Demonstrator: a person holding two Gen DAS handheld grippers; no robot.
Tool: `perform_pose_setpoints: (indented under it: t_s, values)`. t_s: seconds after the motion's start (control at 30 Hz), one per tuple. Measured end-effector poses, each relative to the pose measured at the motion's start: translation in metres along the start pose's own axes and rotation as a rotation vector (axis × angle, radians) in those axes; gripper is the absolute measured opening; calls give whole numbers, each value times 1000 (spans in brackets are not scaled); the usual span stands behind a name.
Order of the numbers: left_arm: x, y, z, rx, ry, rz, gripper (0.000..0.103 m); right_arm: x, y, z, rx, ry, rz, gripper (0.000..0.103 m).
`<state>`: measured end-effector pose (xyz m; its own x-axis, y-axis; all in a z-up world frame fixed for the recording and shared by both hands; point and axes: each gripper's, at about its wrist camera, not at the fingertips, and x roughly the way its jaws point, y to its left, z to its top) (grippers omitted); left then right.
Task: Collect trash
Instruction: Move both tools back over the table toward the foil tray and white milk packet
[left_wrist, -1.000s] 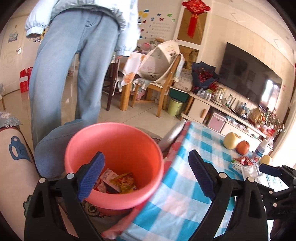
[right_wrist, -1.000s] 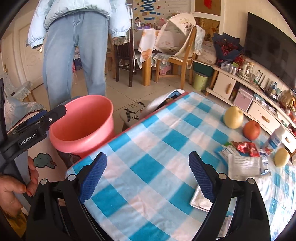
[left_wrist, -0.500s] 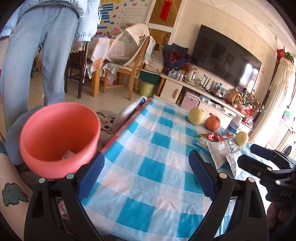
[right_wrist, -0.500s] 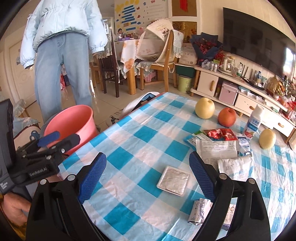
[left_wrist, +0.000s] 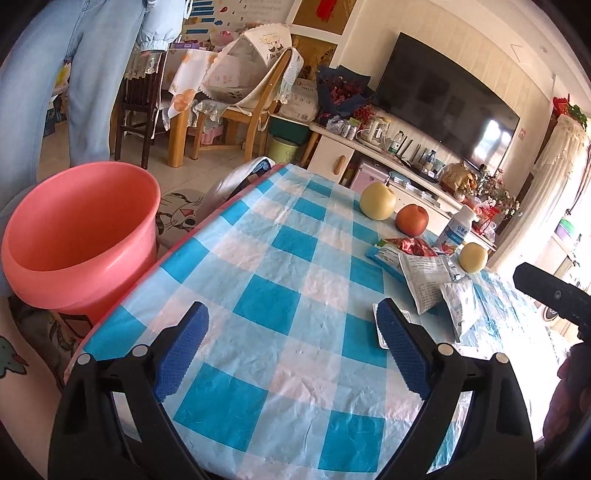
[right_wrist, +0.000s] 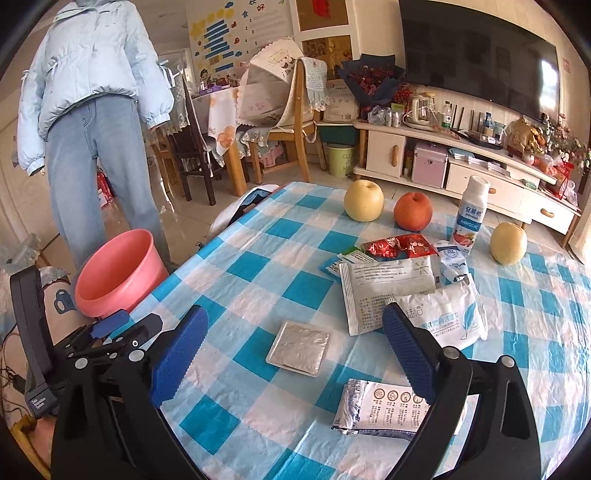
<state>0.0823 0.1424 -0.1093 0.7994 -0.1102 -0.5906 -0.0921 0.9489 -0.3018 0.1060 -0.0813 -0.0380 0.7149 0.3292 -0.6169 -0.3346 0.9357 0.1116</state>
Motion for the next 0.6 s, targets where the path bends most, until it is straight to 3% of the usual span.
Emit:
perform_pose_setpoints:
  t_s: [0.4,0.6]
  values:
    - [10,5,-3,-88,11,-47,93,-16,-25,-2,43,-23,-10,94]
    - [15,-5,-5,-63,15,-36,93,-24,-47,-1,91,-38,-29,94]
